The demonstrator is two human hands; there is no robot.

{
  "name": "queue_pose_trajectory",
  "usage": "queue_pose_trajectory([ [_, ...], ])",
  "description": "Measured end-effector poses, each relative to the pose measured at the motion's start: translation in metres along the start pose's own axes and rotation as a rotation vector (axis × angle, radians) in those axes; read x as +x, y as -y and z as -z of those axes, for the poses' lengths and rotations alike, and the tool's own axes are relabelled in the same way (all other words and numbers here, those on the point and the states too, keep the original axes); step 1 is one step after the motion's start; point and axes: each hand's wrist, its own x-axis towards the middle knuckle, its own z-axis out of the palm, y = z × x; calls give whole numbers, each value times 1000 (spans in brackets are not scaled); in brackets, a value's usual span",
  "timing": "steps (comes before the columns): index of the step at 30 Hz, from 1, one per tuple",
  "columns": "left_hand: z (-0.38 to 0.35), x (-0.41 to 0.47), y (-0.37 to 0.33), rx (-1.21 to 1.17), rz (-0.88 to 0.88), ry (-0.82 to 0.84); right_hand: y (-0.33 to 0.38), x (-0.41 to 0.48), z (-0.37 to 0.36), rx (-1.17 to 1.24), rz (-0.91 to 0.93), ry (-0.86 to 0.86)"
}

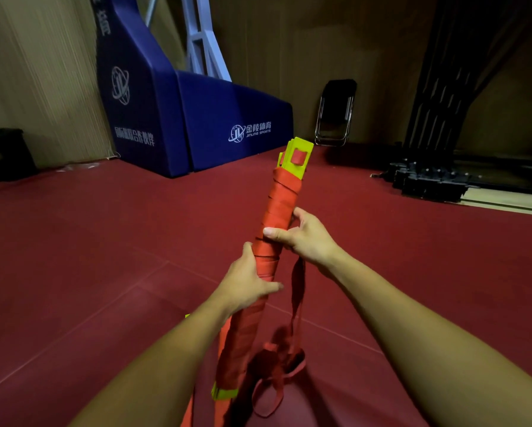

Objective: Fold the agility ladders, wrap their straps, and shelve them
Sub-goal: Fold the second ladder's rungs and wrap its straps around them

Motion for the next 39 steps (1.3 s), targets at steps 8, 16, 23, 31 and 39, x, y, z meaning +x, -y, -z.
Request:
queue_pose_trajectory([
  [8, 3, 2, 5, 149, -26, -95, 13, -6, 13, -205, -12, 246],
  [16, 0, 0, -12, 56, -60, -86, 8, 2, 11, -139, -27, -11],
  [23, -9, -1, -11, 29, -110, -31, 4, 1, 1, -206, -37, -197],
  [31, 5, 3, -1, 120, -60, -169, 19, -4, 5, -171, -24, -38],
  [39, 13, 4, 6, -145, -43, -72, 19, -7, 19, -192, -20, 176],
])
